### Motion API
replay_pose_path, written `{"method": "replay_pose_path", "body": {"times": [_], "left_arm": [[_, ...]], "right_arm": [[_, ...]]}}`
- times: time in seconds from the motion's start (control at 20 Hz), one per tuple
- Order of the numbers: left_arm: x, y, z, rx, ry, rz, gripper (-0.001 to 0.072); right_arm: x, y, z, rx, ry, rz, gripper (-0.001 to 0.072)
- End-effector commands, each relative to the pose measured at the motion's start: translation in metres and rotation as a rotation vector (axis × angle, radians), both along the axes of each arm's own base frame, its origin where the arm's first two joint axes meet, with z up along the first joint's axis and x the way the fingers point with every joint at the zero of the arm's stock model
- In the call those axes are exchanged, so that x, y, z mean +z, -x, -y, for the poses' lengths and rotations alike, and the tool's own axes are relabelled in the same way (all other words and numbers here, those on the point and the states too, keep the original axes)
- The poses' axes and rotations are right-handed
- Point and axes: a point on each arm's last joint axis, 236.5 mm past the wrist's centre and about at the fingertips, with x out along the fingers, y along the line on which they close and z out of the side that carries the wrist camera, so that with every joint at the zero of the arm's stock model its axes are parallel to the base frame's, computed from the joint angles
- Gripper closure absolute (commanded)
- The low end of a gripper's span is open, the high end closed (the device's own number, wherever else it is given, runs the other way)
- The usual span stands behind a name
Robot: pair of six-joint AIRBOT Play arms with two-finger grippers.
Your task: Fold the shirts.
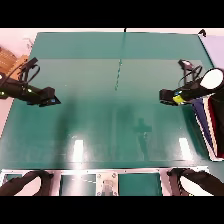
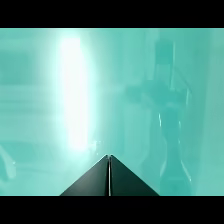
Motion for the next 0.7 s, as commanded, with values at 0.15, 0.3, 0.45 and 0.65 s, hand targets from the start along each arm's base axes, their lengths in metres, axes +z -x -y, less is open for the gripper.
{"method": "replay_pose_path", "body": {"times": [0.15,0.3,0.45,0.65], "left_arm": [[-0.0083,0.0073,-0.0015,0.019,-0.007,0.007,0.0681],[-0.0081,0.0064,-0.0015,0.023,-0.005,0.008,0.0681],[-0.0082,0.0069,-0.0014,0.022,-0.005,0.006,0.0681],[-0.0082,0.0067,-0.0014,0.023,-0.005,0.007,0.0681]], "right_arm": [[-0.0047,0.0028,-0.0370,0.095,-0.014,0.049,0.0701],[-0.0048,0.0027,-0.0370,0.095,-0.014,0.048,0.0701],[-0.0048,0.0027,-0.0370,0.095,-0.014,0.048,0.0701],[-0.0048,0.0027,-0.0370,0.095,-0.014,0.048,0.0701]]}}
